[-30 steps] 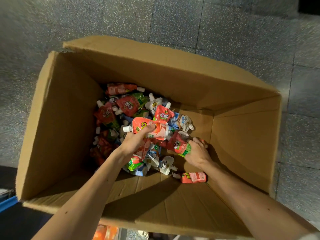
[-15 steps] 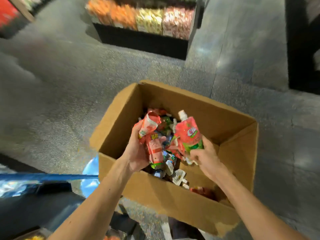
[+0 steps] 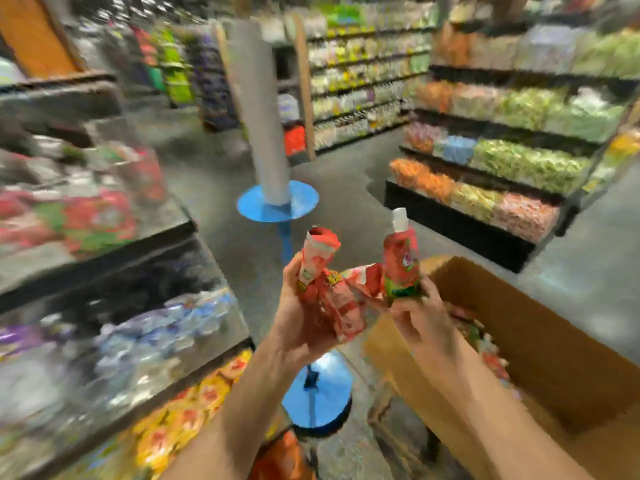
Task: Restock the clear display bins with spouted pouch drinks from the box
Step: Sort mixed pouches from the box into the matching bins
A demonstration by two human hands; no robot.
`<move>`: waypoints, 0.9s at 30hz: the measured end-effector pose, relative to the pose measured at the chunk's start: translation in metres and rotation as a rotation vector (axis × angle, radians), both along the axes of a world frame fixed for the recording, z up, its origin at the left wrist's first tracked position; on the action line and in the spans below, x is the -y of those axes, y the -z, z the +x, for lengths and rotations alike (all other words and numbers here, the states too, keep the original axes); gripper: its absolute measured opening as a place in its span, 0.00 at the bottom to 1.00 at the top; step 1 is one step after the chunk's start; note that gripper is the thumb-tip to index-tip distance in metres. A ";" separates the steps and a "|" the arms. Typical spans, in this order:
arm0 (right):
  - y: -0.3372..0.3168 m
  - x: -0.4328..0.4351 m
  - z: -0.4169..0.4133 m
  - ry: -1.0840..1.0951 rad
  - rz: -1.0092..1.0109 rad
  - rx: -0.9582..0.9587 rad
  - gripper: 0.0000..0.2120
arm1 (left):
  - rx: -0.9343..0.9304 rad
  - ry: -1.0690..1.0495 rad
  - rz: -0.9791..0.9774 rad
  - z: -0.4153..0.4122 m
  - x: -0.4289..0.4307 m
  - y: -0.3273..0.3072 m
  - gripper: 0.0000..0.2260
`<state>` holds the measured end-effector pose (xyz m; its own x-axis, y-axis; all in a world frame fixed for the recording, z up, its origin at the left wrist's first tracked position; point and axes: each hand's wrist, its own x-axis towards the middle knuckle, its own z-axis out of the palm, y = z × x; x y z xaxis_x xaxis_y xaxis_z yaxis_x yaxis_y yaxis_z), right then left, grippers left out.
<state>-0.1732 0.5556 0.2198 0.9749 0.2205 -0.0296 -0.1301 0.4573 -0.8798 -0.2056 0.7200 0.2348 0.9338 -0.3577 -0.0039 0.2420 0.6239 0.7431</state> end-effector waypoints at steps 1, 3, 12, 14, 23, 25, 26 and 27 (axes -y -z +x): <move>-0.010 -0.020 -0.008 -0.054 -0.007 0.072 0.22 | 0.030 -0.048 -0.057 -0.012 -0.016 -0.004 0.37; -0.025 -0.057 -0.024 -0.150 -0.027 0.160 0.32 | 0.044 -0.167 -0.091 -0.039 -0.051 -0.017 0.32; -0.055 -0.164 -0.078 -0.692 -0.064 0.166 0.35 | -0.115 -0.690 -0.085 -0.162 -0.148 -0.050 0.28; -0.061 -0.181 -0.091 -0.767 -0.111 0.163 0.32 | -0.157 -0.756 -0.064 -0.186 -0.161 -0.052 0.32; -0.072 -0.254 -0.126 -0.846 -0.124 0.079 0.25 | -0.057 -0.886 0.021 -0.238 -0.229 -0.054 0.34; -0.073 -0.266 -0.129 -0.855 -0.101 0.062 0.22 | -0.023 -0.901 0.066 -0.241 -0.245 -0.053 0.35; -0.074 -0.274 -0.130 -0.854 -0.086 0.056 0.21 | -0.004 -0.909 0.087 -0.241 -0.255 -0.055 0.34; -0.074 -0.282 -0.130 -0.854 -0.064 0.045 0.19 | 0.020 -0.911 0.108 -0.242 -0.263 -0.058 0.33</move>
